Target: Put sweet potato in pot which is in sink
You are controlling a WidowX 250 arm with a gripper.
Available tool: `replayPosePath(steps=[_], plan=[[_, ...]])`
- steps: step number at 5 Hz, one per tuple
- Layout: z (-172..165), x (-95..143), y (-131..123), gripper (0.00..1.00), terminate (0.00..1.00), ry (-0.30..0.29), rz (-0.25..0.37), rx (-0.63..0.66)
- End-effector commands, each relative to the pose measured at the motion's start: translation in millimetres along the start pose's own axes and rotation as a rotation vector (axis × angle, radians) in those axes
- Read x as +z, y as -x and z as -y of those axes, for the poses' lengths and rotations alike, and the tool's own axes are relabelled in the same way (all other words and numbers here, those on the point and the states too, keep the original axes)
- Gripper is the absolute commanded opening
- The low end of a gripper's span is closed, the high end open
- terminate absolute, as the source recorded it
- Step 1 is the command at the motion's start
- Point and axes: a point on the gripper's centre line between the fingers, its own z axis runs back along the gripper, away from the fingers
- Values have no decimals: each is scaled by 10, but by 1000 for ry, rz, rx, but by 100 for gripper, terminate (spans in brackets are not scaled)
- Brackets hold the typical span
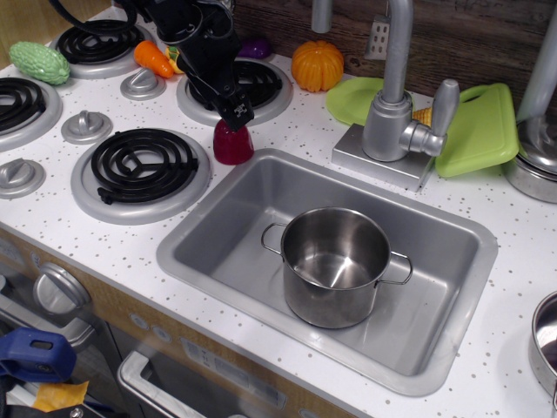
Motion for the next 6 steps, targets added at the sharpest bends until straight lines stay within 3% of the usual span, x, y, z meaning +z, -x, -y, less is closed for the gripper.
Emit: replayPosePath(steps=[1,4,5,6], plan=[[0,0,0,100,0,0,0,0],[-22,-379,150,100,0,64,83,21],[14,-398,190,0,0,57,92,52],[93,-230,89,0,0,61,51,63]])
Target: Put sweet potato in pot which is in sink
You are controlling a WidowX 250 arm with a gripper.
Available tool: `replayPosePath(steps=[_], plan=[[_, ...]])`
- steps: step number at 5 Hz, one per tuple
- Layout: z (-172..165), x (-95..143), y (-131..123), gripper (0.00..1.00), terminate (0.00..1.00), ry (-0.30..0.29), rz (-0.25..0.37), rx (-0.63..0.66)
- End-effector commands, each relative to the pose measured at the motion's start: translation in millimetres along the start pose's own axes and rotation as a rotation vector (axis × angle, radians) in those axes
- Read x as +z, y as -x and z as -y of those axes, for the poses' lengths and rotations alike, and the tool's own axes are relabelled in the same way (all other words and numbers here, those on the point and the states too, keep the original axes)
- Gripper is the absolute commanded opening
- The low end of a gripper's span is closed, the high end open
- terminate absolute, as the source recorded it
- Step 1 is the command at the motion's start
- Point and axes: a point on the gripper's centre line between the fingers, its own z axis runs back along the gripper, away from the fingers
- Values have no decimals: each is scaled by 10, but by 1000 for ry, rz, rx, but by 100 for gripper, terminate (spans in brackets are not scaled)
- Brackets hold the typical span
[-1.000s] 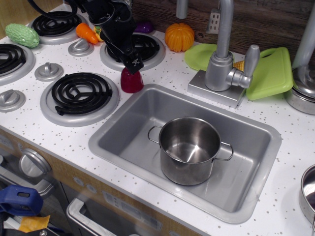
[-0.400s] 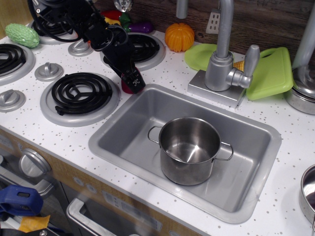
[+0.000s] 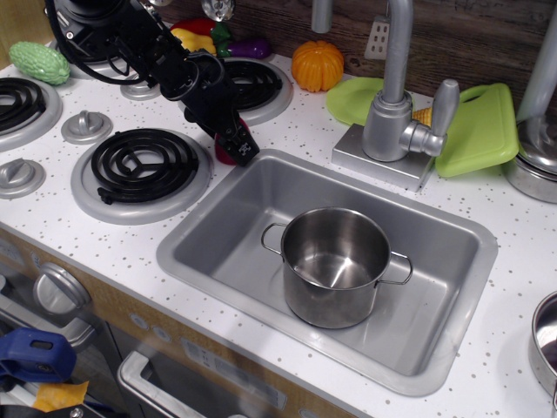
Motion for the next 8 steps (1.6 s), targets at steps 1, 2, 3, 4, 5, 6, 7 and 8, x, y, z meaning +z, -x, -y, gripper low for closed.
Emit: replayPosePath(steps=[1,2,3,4,5,6,7,8], plan=[[171,338,-275,0,0,-45,-9,10],[447,402,-364,0,0,-51,-5,103],[693,406,-370,0,0,-48,14,204],[966,327,-324,0,0,-57,51,302],[1201,262,-287,0,0,-65,79,382],[1310,242,-263,0,0,-54,79,450],[1367,263,-277,100,0,-58,44,487],[1386,284,-292,100,0,-48,27,498]])
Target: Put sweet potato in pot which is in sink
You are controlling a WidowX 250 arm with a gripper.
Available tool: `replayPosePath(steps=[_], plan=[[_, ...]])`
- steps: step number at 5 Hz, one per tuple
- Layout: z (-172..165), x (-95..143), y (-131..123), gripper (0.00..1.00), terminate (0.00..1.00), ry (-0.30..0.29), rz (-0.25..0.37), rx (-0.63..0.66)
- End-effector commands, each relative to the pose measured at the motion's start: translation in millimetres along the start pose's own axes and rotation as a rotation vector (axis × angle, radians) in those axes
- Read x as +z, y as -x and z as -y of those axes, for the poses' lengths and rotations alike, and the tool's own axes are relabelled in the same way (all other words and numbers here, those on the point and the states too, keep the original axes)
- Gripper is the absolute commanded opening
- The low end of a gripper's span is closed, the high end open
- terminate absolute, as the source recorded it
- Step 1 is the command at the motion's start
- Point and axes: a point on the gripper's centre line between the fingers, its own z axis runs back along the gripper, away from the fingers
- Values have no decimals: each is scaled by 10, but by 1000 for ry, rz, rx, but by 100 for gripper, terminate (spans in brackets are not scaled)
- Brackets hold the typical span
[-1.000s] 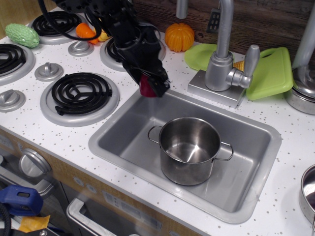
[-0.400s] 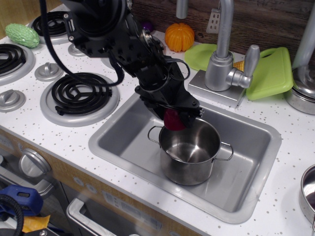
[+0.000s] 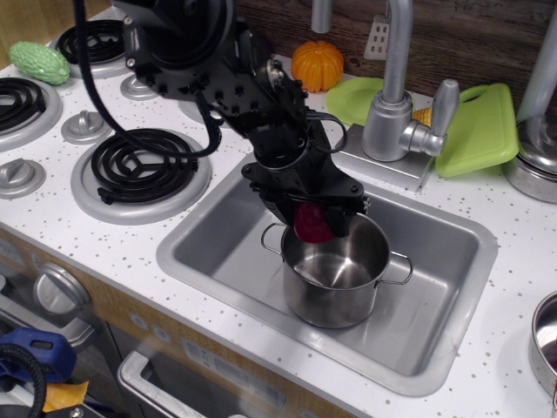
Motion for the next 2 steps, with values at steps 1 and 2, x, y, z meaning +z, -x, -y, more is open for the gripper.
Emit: replayPosePath(steps=[1,2], plan=[[60,141,-148,100,0,11,59,-12],[60,141,-148,100,100,11,59,-12]])
